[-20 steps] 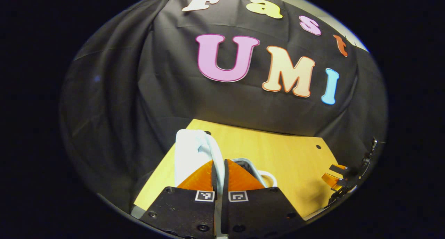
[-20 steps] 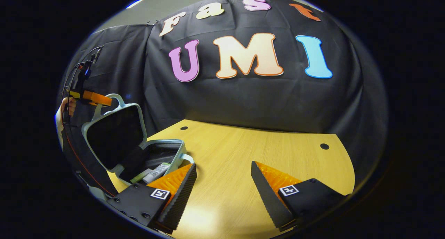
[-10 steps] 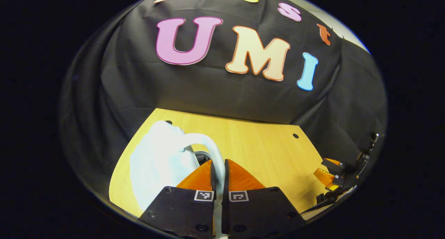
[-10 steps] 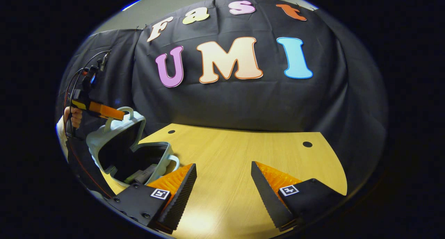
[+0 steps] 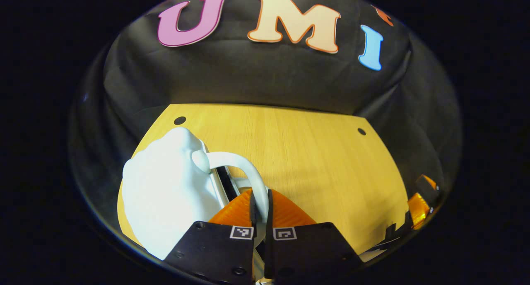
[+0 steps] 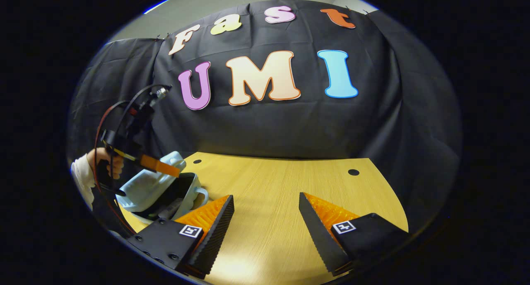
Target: First open the suitcase, pack the skin care products into it, and then close the suitcase.
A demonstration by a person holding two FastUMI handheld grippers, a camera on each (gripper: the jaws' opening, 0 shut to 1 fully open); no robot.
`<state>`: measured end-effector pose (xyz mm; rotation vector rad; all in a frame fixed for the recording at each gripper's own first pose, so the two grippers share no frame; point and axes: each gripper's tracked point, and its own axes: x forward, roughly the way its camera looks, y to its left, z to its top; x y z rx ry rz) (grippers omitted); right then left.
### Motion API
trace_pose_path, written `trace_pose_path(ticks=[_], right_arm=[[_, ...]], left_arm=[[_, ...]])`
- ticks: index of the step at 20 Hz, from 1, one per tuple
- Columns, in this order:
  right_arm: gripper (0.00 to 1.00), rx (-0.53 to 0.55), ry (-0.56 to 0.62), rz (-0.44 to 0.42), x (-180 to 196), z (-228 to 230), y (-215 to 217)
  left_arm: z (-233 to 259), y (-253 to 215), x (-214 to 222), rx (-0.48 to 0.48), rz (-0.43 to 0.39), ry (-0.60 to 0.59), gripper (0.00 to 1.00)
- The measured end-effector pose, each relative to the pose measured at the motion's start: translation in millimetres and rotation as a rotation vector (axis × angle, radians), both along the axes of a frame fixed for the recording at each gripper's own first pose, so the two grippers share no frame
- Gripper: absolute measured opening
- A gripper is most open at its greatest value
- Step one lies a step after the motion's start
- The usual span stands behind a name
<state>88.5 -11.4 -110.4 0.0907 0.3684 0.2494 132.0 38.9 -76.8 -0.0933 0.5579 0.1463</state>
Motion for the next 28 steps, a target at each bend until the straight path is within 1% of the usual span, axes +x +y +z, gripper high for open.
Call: trace_pose_path(ticks=[1, 2, 3, 6, 9, 11, 13, 16, 17, 19, 20, 21, 24, 28], right_arm=[[0.98, 0.000, 0.001, -0.009, 0, -1, -5], [0.94, -0.002, 0.002, -0.018, -1, -1, -10], [0.98, -0.005, 0.002, -0.030, -1, 0, -16], [0.98, 0.015, 0.001, -0.059, 2, 3, -29], [0.98, 0.027, 0.002, -0.079, 6, 4, -39], [0.98, 0.026, 0.004, -0.082, 8, 3, -42], [0.98, 0.028, 0.003, -0.080, 9, 4, -45], [0.98, 0.038, -0.002, -0.072, 12, 8, -46], [0.98, 0.041, -0.005, -0.068, 12, 8, -46], [0.98, 0.046, -0.014, -0.059, 11, 11, -45], [0.98, 0.049, -0.019, -0.054, 10, 14, -45], [0.98, 0.051, -0.024, -0.049, 10, 16, -45], [0.98, 0.052, -0.025, -0.030, 5, 17, -44], [0.98, 0.039, -0.033, -0.007, -3, 19, -44]], left_arm=[[-8, -2, 5, 0.015, 0.006, 0.021, 0.03], [-16, -4, 8, 0.015, 0.014, 0.046, 0.03], [-23, -4, 12, 0.009, 0.028, 0.060, 0.03], [-40, -4, 23, -0.002, 0.069, 0.099, 0.03], [-48, -6, 29, 0.006, 0.083, 0.127, 0.06], [-45, -15, 32, -0.024, 0.071, 0.098, 0.13], [-31, -17, 24, 0.008, 0.065, 0.088, 0.22], [-15, -26, 15, 0.090, 0.065, 0.057, 0.80], [-8, -28, 9, 0.107, 0.083, 0.040, 1.00], [3, -37, -8, 0.101, 0.107, 0.020, 0.95], [5, -44, -19, 0.086, 0.095, 0.028, 0.94], [7, -48, -27, 0.081, 0.085, 0.033, 0.94], [15, -56, -48, 0.108, 0.079, 0.033, 0.95], [19, -67, -64, 0.128, 0.059, 0.032, 0.95]])
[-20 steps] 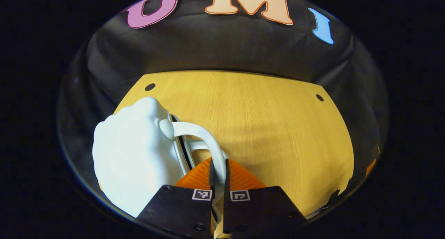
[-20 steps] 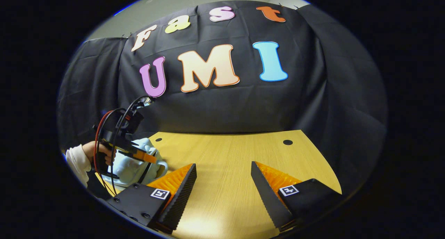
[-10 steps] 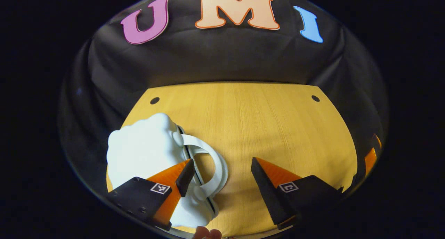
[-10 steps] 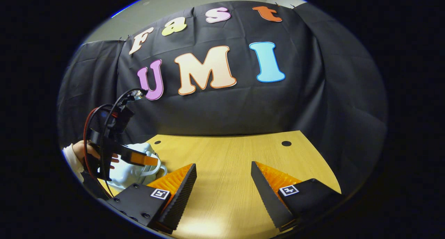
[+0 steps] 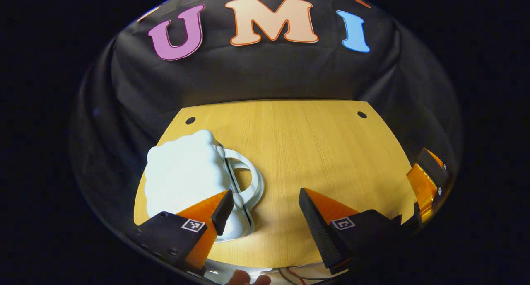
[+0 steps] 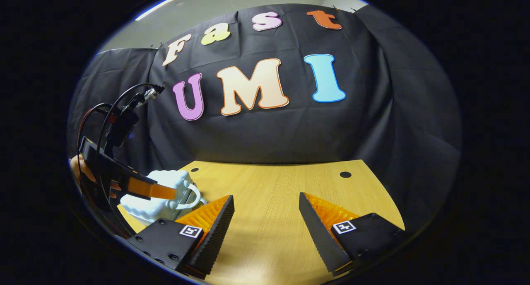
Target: First open the suitcase, pack the skin care products into it, and then close the suitcase.
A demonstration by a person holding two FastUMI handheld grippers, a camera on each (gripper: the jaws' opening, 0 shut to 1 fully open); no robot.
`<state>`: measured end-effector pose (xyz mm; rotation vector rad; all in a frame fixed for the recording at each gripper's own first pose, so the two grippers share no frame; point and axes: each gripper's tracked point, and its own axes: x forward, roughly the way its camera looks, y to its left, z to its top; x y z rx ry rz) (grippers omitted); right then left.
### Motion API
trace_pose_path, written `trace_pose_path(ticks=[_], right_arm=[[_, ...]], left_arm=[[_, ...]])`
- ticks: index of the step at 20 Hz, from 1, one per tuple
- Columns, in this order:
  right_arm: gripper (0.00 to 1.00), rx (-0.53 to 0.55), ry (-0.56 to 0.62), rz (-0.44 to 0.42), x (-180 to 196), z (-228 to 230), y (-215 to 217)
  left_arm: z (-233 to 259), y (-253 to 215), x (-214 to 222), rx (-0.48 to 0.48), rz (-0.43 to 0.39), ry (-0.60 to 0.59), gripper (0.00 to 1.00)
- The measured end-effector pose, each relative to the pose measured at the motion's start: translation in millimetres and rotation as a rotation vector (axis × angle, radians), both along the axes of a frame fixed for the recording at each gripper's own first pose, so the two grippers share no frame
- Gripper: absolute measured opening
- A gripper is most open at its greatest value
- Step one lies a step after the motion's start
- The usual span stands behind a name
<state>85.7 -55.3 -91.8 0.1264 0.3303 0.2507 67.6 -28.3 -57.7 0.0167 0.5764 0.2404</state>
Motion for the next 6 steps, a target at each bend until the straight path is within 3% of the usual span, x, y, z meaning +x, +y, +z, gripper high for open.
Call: trace_pose_path(ticks=[6], right_arm=[[0.98, -0.008, -0.014, 0.003, -7.0, 5.9, -5.3]], left_arm=[[2.3, -7.6, -5.9, -0.042, 0.002, -0.022, 0.95]])
